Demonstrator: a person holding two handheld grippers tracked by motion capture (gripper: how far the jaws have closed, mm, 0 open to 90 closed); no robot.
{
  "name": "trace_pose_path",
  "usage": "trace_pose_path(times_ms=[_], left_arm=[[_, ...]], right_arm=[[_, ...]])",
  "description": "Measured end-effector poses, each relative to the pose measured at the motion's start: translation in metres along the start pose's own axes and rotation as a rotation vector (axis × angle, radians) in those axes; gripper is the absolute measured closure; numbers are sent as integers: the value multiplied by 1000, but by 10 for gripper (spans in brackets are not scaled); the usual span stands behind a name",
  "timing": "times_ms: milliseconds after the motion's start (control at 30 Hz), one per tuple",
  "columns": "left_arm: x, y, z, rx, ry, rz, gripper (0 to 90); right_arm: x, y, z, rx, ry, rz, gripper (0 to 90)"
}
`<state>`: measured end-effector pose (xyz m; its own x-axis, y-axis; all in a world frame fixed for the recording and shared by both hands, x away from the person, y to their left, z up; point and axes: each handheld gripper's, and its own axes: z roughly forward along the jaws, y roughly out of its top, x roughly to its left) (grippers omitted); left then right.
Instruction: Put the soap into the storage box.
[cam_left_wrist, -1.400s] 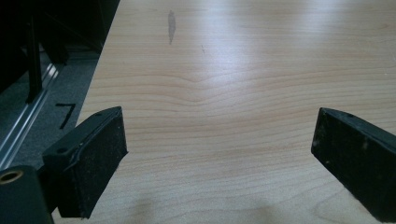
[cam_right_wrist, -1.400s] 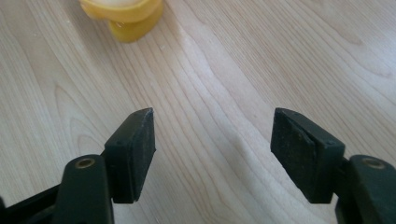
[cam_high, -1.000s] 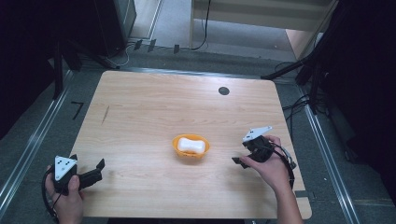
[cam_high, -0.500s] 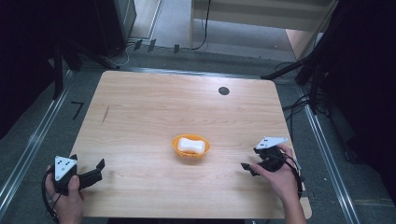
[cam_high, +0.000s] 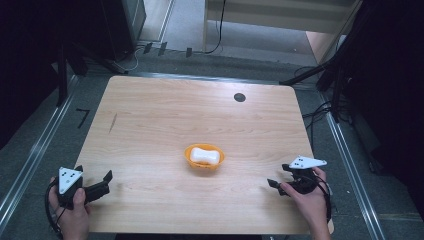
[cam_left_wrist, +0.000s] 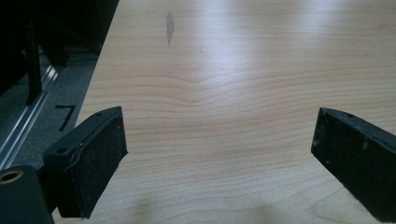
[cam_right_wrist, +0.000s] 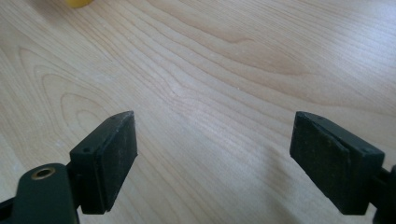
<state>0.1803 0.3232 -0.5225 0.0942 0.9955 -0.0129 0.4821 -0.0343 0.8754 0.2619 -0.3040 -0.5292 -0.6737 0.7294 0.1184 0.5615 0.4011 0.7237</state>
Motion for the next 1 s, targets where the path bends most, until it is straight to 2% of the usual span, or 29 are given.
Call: trace_pose_path(times_ms=[267,500,767,1000], left_arm=[[0,0,0,-1,-1,1,37],[0,0,0,-2,-1,1,37],[0,0,0,-1,0,-1,37],[0,0,0,-2,-1,-1,37]], right_arm=[[-6,-22,-10,-55,-10,54,156],[-8,-36,-22,-96,-58,69,139],[-11,-59,-37,-174,-130,139,131],[-11,-71,-50,-205,-188,146,129]])
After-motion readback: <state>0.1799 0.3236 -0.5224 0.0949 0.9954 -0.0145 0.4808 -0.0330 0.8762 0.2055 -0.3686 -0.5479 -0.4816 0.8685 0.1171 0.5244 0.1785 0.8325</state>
